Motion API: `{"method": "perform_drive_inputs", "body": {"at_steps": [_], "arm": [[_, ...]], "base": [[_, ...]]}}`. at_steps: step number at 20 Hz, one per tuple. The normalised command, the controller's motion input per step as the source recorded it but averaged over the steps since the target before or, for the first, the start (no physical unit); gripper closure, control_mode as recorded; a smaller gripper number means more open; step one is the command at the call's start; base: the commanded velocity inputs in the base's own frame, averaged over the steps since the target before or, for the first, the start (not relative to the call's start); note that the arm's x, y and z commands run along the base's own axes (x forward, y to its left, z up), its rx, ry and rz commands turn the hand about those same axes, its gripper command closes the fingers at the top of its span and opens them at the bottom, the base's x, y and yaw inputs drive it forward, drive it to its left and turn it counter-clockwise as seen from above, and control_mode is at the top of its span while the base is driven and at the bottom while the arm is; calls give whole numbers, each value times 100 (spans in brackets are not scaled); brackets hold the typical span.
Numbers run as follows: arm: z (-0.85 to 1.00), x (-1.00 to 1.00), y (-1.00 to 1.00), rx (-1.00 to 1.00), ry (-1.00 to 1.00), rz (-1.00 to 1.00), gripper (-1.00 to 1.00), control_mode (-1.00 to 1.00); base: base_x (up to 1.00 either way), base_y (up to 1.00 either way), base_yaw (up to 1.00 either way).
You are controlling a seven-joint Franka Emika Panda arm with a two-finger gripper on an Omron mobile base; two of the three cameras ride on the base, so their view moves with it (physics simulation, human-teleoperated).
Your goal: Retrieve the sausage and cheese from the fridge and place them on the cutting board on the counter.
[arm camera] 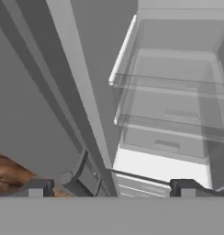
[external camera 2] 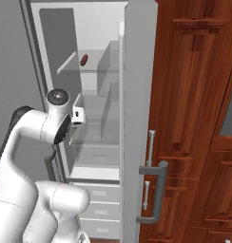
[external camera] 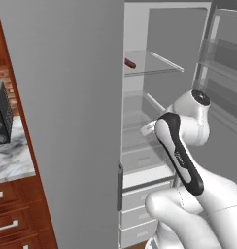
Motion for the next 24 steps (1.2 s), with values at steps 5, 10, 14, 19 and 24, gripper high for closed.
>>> {"method": "perform_drive_inputs", "body": {"at_steps": [5,10,14,19,24], "arm": [[54,44,-4,-3,-10,-15,-100,-100],[52,21,-15,0,-4,-3,-100,-100],[49,15,-5,0,-2,1,-100,-100],[35,12,-15,0,-30,10,-100,-100],[38,25,-11,-1,-30,1,-100,-100]], "base": [[0,0,0],[0,0,0],[0,0,0],[0,0,0],[0,0,0]]}}
